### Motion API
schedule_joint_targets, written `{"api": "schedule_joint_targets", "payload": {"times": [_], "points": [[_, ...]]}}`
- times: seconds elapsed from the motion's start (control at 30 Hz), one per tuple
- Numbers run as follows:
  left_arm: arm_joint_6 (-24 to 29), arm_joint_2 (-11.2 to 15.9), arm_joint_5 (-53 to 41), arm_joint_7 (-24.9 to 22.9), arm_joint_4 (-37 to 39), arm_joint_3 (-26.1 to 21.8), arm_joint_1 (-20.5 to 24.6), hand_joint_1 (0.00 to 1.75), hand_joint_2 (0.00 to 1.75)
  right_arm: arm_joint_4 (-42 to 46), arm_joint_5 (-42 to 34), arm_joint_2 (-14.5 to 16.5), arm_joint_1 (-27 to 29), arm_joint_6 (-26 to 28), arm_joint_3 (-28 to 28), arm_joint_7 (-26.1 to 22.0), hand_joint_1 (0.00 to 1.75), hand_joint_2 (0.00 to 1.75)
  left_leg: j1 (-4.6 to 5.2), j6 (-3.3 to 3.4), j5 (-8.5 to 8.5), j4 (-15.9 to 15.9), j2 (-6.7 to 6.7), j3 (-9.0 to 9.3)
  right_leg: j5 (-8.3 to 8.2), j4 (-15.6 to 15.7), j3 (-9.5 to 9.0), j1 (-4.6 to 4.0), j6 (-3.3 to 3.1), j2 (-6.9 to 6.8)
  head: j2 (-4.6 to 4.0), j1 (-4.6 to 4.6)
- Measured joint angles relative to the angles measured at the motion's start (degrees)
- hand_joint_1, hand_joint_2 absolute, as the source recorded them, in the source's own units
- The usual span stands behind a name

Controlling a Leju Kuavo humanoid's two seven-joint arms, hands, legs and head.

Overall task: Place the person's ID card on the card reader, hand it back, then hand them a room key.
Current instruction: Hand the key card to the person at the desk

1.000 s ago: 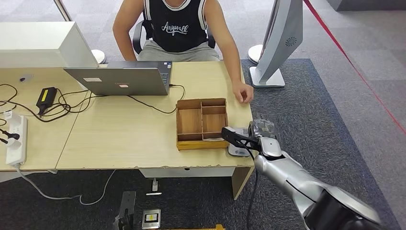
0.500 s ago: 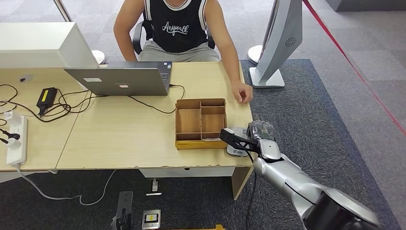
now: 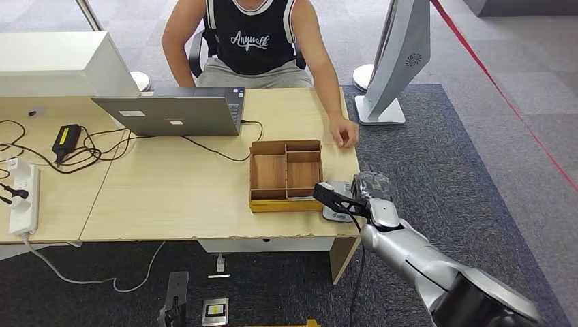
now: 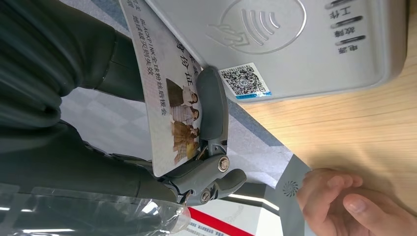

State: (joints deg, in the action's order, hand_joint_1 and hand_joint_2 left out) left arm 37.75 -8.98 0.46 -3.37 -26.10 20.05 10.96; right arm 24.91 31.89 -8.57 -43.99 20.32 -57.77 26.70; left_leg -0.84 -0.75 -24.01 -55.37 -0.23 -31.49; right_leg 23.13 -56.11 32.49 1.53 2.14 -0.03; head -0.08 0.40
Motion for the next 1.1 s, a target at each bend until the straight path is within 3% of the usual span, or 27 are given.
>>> {"api": "schedule_joint_targets", "payload": {"times": [0.17, 0.33, 0.53, 0.67, 0.9, 1.0, 1.1], "points": [[0.0, -0.08, 0.08, -0.57, 0.0, -0.01, 0.05, 0.0, 0.0, 0.01, 0.15, 0.22, -0.09, 2.68, 0.07, -0.28, 1.75, 1.75, 0.0, 0.0, 0.01, 0.0, 0.0, -0.03, -0.01, -0.01, 0.0, 0.0, 0.0, 0.01, 0.0, -0.01], [-0.02, -0.32, 1.23, -1.59, 0.02, 0.77, 0.39, 0.0, 0.0, 1.33, 2.06, -0.04, -5.1, 12.13, 0.66, 1.87, 1.75, 1.75, 0.08, 0.04, 0.18, -0.01, 0.05, -0.38, -0.23, -0.06, 0.43, 0.07, 0.0, 0.09, 0.01, -0.02], [0.0, -0.73, 4.48, -1.62, 0.23, 2.82, 1.35, 0.0, 0.0, 8.93, 5.69, -1.91, -15.21, 7.41, 1.72, 7.68, 1.75, 1.75, 0.07, 0.08, 0.34, -0.02, 0.06, -0.6, -0.36, -0.03, 0.58, 0.07, 0.02, 0.09, 0.0, 0.03], [0.0, -0.72, 5.03, -1.2, 0.27, 3.62, 1.44, 0.0, 0.0, 14.28, 7.28, -2.48, -17.38, 5.48, 1.92, 10.74, 1.75, 1.75, 0.07, 0.08, 0.34, -0.02, 0.07, -0.6, -0.36, -0.03, 0.61, 0.07, 0.02, 0.11, 0.0, 0.03], [-0.01, -0.72, 4.77, -1.2, 0.28, 4.39, 1.43, 0.0, 0.0, 19.3, 7.44, -3.12, -18.31, 5.03, 2.23, 11.26, 1.75, 1.75, 0.07, 0.08, 0.34, -0.02, 0.07, -0.62, -0.36, -0.03, 0.61, 0.06, 0.03, 0.1, 0.01, 0.03], [-1.44, 0.06, 1.86, -7.3, 0.63, 5.28, 1.99, 0.0, 0.0, 20.94, 7.82, -3.35, -18.54, 4.42, 2.36, 11.42, 1.75, 1.75, 0.07, 0.08, 0.35, -0.02, 0.06, -0.64, -0.38, -0.03, 0.61, 0.06, 0.03, 0.1, 0.0, 0.05], [-5.31, 3.17, 0.0, -13.36, 1.01, 7.2, 3.24, 0.0, 0.0, 22.84, 8.49, -3.45, -19.05, 3.16, 2.41, 11.79, 1.75, 1.75, 0.01, 0.06, 0.36, -0.01, 0.07, -0.63, -0.4, -0.04, 0.64, 0.0, 0.0, 0.11, 0.01, 0.05]]}}
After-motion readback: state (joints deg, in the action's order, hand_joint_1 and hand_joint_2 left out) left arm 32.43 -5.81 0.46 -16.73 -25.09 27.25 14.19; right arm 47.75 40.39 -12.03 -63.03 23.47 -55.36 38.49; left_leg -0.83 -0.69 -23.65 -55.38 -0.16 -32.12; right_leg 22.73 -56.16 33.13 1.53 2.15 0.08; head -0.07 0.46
